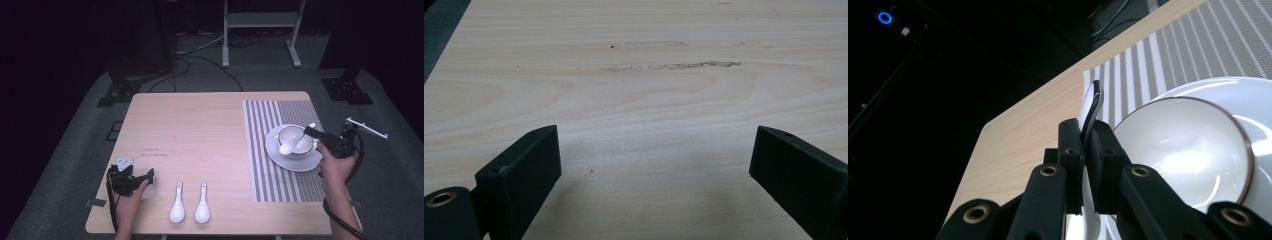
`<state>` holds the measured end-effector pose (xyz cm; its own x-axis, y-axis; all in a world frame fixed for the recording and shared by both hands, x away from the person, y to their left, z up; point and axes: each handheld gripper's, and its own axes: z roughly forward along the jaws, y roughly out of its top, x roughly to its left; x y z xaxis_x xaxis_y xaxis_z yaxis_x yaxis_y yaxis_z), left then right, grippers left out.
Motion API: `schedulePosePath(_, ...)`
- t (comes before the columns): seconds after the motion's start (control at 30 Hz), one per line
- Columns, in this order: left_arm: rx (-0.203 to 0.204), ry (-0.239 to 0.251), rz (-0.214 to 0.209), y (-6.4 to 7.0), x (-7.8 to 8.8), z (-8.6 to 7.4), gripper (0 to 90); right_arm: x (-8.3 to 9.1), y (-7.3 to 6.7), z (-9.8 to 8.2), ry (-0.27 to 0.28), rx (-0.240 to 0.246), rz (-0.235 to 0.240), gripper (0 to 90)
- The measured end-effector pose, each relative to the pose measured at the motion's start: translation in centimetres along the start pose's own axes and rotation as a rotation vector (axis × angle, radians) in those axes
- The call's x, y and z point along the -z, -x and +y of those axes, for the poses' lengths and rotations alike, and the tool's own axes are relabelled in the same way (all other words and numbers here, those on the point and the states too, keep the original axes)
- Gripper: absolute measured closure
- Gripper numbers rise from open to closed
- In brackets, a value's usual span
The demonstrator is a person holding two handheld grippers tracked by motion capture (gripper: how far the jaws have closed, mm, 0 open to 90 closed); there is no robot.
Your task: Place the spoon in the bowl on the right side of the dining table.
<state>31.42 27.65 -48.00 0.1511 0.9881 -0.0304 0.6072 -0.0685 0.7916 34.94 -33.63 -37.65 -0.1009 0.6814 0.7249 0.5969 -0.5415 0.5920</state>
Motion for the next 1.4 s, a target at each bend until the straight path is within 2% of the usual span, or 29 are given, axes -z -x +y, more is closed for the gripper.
schedulePosePath(0.6,0.000,0.001,0.000,0.0,0.0,0.0,5.1,0.0,1.7,1.1,0.090,-0.052,-0.105,85.1)
schedulePosePath(0.9,0.001,0.002,-0.001,0.0,0.0,0.0,5.1,-0.4,2.5,0.7,0.112,-0.072,-0.142,85.0)
schedulePosePath(1.0,-0.004,0.000,-0.001,0.0,0.0,0.0,5.1,-0.5,3.0,0.4,0.114,-0.078,-0.163,84.7)
schedulePosePath(1.23,-0.005,-0.001,0.001,0.0,0.0,0.0,5.1,-0.9,3.9,-0.1,0.097,-0.089,-0.176,84.8)
schedulePosePath(1.4,-0.005,0.001,0.000,0.0,0.0,0.0,5.1,-1.5,4.8,-0.9,0.059,-0.081,-0.204,85.1)
